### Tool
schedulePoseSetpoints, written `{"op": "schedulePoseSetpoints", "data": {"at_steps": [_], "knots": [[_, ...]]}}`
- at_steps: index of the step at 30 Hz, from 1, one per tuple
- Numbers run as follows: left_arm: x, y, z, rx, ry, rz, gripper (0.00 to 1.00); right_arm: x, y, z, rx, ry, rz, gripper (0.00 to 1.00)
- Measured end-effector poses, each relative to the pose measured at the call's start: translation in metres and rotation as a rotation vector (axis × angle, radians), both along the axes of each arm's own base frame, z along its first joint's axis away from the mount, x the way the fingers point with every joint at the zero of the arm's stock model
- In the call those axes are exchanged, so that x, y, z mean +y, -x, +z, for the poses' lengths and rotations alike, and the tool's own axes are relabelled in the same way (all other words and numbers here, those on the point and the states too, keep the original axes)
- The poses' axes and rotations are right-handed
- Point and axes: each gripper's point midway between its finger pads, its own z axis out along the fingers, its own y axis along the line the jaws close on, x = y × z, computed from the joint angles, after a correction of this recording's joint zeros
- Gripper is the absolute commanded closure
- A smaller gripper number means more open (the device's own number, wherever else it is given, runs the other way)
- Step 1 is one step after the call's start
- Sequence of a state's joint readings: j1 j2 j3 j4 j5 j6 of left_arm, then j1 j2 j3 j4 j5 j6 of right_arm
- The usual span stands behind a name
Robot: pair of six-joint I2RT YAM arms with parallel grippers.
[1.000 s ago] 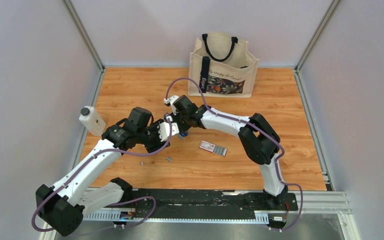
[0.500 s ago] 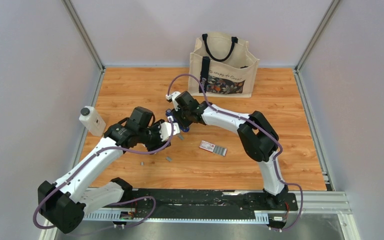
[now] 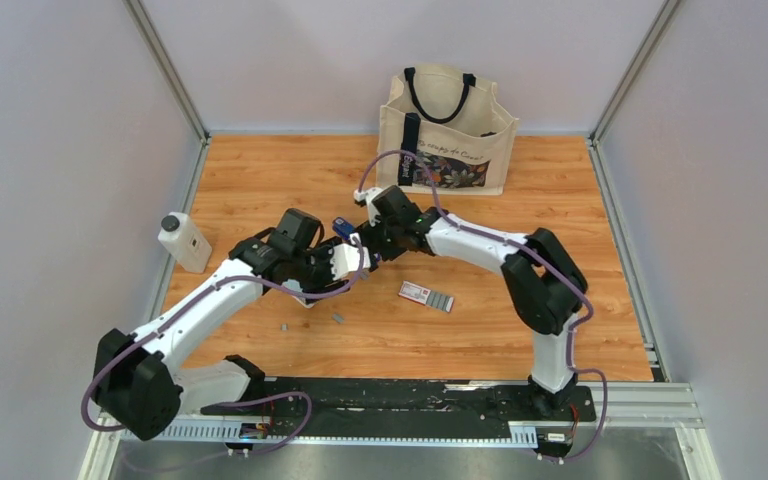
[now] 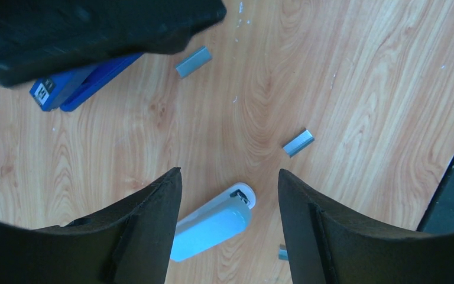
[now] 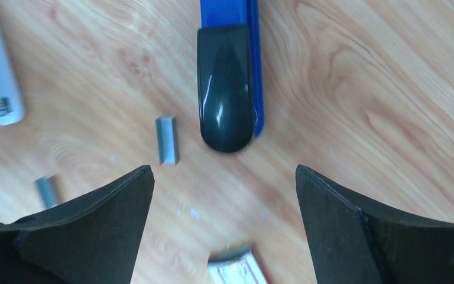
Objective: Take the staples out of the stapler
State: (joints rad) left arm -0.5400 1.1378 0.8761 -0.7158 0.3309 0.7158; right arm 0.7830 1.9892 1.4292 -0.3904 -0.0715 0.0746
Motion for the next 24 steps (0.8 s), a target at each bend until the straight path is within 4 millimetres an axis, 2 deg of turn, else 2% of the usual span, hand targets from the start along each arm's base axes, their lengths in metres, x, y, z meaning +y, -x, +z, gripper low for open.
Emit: {"op": "schedulePoseSetpoints", "data": {"at_steps": [3,8,10,11,13,16,19,21,24], "knots": [[-0.004,-0.005,-0.011,0.014,-0.035,-0.042,0.3,-0.016,0.006,0.033,-0.009,-0.075,-0.046,0.07],[-0.018,-0.022,-0.018,-0.002,-0.07,-0.123,0.29,-0.057,0.011,0.124,-0.145,-0.28,-0.155,0.1],[-0.026,-0.027,-0.021,-0.018,-0.083,-0.173,0.27,-0.072,0.014,0.147,-0.188,-0.337,-0.195,0.11],[-0.029,-0.028,-0.022,-0.025,-0.09,-0.197,0.27,-0.078,0.016,0.151,-0.196,-0.354,-0.215,0.13],[-0.037,-0.031,-0.028,-0.035,-0.105,-0.256,0.26,-0.092,0.016,0.144,-0.182,-0.361,-0.268,0.14],[-0.045,-0.034,-0.038,-0.041,-0.128,-0.335,0.25,-0.116,0.019,0.099,-0.094,-0.314,-0.362,0.14],[-0.051,-0.037,-0.047,-0.052,-0.151,-0.408,0.24,-0.138,0.031,0.059,-0.01,-0.254,-0.434,0.14],[-0.054,-0.039,-0.053,-0.07,-0.17,-0.469,0.22,-0.143,0.036,0.049,0.015,-0.24,-0.449,0.14],[-0.056,-0.04,-0.058,-0.102,-0.2,-0.554,0.22,-0.142,0.04,0.047,0.023,-0.247,-0.449,0.14]]}}
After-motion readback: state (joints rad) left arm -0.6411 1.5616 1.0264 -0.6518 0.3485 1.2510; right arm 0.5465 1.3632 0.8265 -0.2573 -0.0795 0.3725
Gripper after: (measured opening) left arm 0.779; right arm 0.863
